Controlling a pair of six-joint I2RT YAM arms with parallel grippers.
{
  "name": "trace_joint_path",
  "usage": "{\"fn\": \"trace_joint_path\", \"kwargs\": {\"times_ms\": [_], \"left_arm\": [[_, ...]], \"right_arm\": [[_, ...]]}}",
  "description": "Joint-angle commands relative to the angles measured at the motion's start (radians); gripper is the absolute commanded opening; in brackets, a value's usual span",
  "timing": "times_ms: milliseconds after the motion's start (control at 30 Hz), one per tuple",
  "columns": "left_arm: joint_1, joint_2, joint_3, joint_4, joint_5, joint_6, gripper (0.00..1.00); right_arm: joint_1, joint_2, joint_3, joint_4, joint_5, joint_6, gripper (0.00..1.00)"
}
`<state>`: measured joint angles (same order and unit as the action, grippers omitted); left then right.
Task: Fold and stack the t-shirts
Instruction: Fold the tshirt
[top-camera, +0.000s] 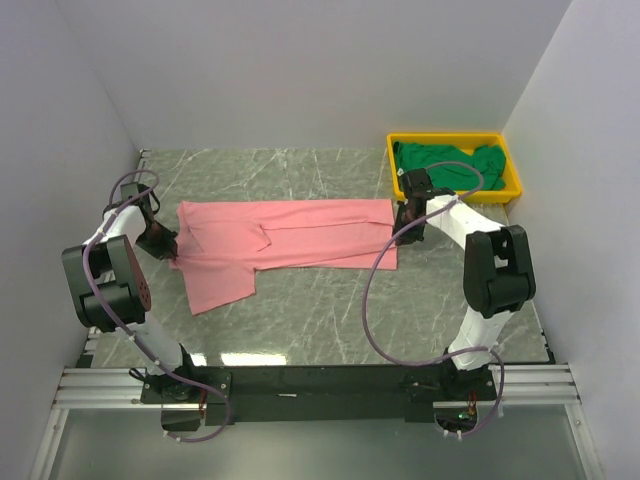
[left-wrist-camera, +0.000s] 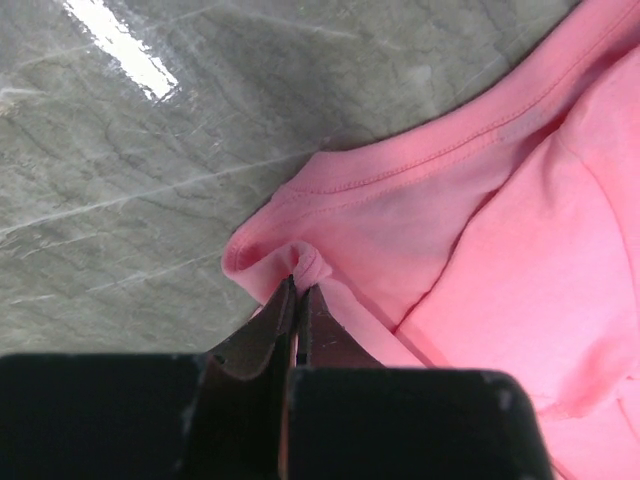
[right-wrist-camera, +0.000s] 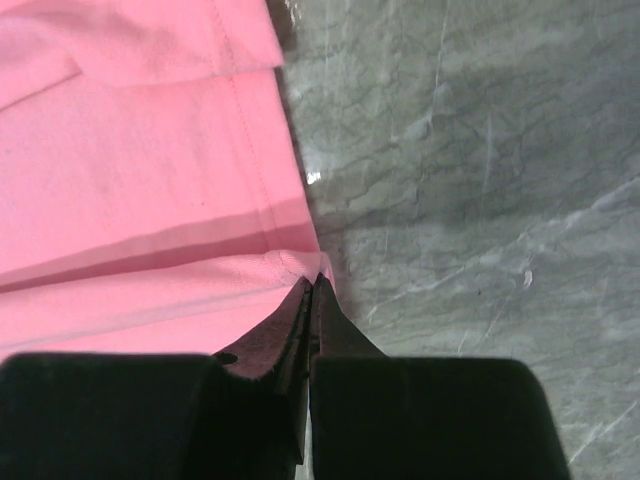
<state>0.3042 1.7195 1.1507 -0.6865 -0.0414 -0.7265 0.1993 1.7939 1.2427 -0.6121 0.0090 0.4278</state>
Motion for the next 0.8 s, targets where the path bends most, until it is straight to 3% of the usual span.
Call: {"fn": "trace_joint_path", "kwargs": {"times_ms": [0, 600, 700, 767], "left_arm": [[0.006, 0.006, 0.043, 0.038, 0.012, -0.014, 0.01], [0.007, 0.017, 0.02, 0.11, 0.023, -0.01, 0.02], [0.006, 0.019, 0.007, 0.127, 0.02, -0.005, 0.08], [0.006, 0.012, 0.0, 0.131, 0.017, -0.002, 0.18]], "right_arm": [[-0.02, 0.018, 0.029, 0.051, 0.034, -0.014, 0.0], [-0.021, 0.048, 0.001, 0.11, 0.025, -0.02, 0.02], [-0.021, 0.056, 0.0, 0.112, 0.028, -0.023, 0.02], [-0.023, 0.061, -0.002, 0.112, 0.028, -0.023, 0.06]]}}
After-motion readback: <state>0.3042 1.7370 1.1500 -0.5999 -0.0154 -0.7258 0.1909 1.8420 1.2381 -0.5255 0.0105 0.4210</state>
